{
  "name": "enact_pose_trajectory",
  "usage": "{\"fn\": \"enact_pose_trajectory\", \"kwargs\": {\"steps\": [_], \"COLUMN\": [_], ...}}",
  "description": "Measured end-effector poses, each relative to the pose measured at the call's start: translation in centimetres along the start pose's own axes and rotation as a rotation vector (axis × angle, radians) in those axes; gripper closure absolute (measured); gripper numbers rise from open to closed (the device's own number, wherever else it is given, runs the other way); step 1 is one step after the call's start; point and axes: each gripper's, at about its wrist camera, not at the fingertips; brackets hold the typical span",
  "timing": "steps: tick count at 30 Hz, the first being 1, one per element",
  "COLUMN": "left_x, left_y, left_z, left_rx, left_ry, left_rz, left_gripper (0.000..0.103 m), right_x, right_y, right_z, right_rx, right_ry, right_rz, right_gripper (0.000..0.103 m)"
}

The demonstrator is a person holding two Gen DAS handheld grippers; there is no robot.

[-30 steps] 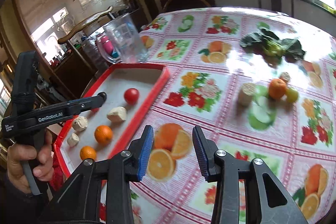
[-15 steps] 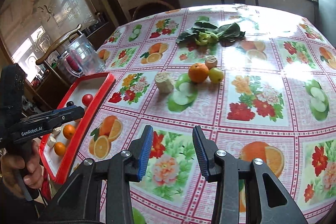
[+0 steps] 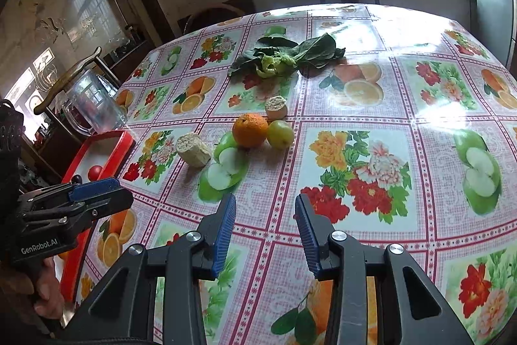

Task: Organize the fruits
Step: 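Move both tools back toward the green fruit and a white chunk, then grasp the green fruit with the right tool while the left tool grasps a white chunk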

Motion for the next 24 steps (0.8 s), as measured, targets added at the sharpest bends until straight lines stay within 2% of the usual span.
{"fn": "enact_pose_trajectory", "kwargs": {"steps": [17, 24], "left_x": [6.2, 7.7], "left_y": [1.9, 2.3], "left_z": [-3.3, -4.0], "left_rx": [0.050, 0.061], "left_ry": [-0.012, -0.007], "left_rz": [-0.011, 0.006], "left_gripper": [0.062, 0.063], "right_x": [4.8, 5.7], "right_y": [1.2, 1.8], "right_z": [-3.8, -4.0], "right_rx": [-0.066, -0.071], "right_ry": [-0.017, -0.012], "right_rz": [0.015, 0.005], "right_gripper": [0.066, 0.073]}}
Point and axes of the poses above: each gripper's, at about its wrist camera, not at the fingertips, and x roughly the way its jaws point, y to its right, z to its underside, and after that the axes turned 15 degrees about -x, right-handed
